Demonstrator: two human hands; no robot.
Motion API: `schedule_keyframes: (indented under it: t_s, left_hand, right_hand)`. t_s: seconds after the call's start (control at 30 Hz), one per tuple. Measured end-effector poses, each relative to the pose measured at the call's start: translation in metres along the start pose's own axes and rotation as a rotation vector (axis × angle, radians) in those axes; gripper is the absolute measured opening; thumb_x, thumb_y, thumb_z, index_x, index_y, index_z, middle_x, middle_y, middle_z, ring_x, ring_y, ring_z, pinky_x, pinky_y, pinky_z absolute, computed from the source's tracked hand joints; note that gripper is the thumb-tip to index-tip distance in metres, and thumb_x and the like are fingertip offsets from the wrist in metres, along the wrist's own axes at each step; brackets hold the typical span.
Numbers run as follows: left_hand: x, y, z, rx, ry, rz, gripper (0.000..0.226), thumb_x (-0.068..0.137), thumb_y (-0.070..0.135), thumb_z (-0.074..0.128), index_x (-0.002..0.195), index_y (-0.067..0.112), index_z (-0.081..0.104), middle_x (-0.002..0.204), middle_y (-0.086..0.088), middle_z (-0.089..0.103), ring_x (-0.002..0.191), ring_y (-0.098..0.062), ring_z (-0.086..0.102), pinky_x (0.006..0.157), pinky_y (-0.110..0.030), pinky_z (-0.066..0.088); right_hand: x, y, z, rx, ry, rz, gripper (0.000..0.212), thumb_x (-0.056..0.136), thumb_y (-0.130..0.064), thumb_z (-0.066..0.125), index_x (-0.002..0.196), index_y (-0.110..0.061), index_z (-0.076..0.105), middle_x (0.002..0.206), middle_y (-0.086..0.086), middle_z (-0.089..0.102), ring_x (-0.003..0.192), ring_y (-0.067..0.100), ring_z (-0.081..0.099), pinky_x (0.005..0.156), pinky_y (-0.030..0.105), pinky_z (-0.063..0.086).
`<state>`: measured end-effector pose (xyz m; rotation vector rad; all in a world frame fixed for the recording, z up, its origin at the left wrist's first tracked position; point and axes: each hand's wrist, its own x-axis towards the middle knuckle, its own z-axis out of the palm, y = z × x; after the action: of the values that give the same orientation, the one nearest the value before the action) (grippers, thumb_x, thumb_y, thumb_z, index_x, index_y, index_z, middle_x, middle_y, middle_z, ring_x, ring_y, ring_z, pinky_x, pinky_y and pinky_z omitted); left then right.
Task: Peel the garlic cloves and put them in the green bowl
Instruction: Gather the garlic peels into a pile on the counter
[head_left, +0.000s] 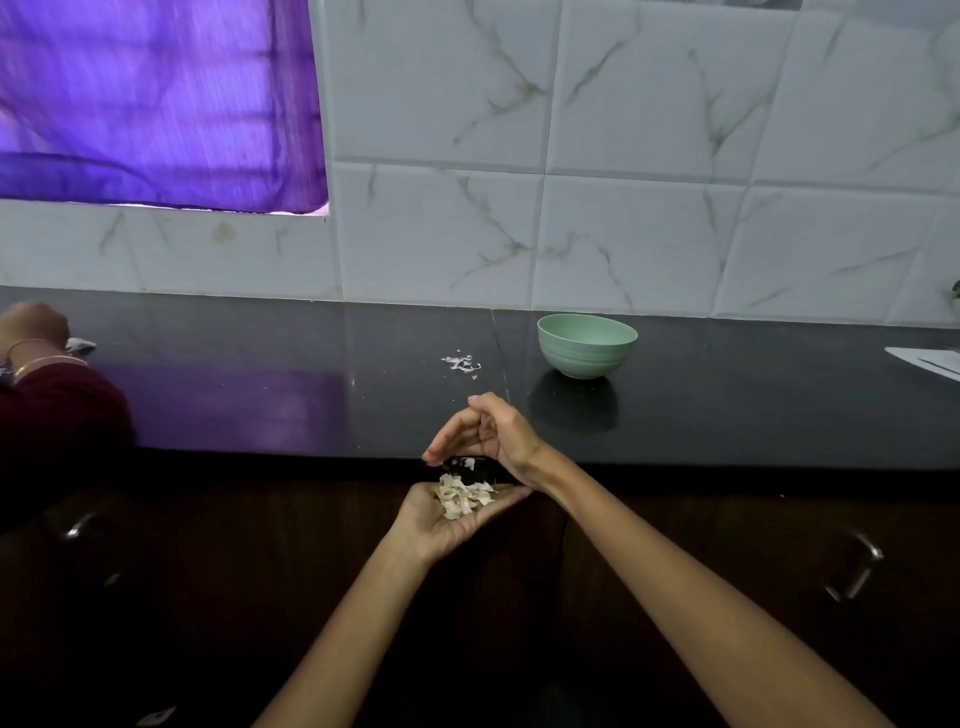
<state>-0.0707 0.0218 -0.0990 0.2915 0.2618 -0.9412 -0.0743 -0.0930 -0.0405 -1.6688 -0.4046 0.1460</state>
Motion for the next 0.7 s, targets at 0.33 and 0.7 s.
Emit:
schedule_keyframes:
  t_s: [0.33, 0.7]
  left_hand:
    - [-0.004, -0.003, 0.000, 0.130, -0.041, 0.111, 0.056, 0.101, 0.026, 0.019, 0.127, -0.022, 0.032, 0.116, -0.048, 0.044, 0.106, -0.055, 0.046, 0.099, -0.060, 0.030]
    - [0.033, -0.075, -0.033, 0.268, 0.076, 0.309, 0.032, 0.101, 0.019, 0.030, 0.090, 0.006, 0.058, 0.068, -0.009, 0.068, 0.060, -0.016, 0.069, 0.052, -0.022, 0.057]
  right_hand:
    - [-0.010, 0.002, 0.014, 0.056, 0.146, -0.094, 0.058, 0.096, -0.016, 0.016, 0.067, 0.001, 0.064, 0.064, 0.008, 0.069, 0.066, 0.019, 0.066, 0.073, 0.026, 0.053]
    - [-0.087, 0.073, 0.043, -0.023, 0.813, -0.201, 0.029, 0.095, -0.016, 0.046, 0.085, -0.010, 0.072, 0.085, 0.001, 0.072, 0.087, 0.009, 0.068, 0.078, 0.020, 0.052]
